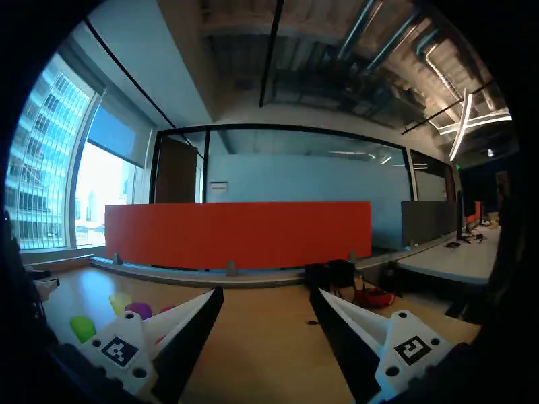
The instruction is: Pour water
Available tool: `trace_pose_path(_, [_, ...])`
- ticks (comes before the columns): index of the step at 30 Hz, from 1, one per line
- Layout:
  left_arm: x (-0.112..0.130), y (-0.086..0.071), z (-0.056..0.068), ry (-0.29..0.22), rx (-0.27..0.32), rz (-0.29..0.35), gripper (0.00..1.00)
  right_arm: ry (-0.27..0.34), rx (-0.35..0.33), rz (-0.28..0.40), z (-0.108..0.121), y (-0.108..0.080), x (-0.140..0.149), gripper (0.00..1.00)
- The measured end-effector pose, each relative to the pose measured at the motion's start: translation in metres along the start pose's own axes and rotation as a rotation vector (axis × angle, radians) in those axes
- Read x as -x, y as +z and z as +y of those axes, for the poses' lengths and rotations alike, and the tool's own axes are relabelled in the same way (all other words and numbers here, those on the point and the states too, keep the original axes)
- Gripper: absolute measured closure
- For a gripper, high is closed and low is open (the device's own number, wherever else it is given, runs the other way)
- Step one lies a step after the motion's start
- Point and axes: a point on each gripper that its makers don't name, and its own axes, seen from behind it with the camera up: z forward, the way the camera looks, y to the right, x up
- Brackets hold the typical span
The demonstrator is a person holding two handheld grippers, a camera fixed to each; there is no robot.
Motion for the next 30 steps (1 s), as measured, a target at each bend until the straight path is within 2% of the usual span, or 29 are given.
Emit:
trace_pose_path(14, [0.0, 0.0, 0.001, 0.0, 0.003, -0.001, 0.04, -0.006, -0.008, 0.013, 0.006, 0.0, -0.004, 0.01])
trace_pose_path(24, [0.0, -0.001, 0.0, 0.0, 0.003, -0.001, 0.04, -0.057, -0.035, 0.014, 0.004, 0.003, 0.002, 0.01])
trace_pose_path(30, [0.0, -0.002, 0.0, 0.0, 0.003, -0.002, 0.04, -0.032, -0.057, 0.006, 0.002, 0.011, 0.013, 0.01])
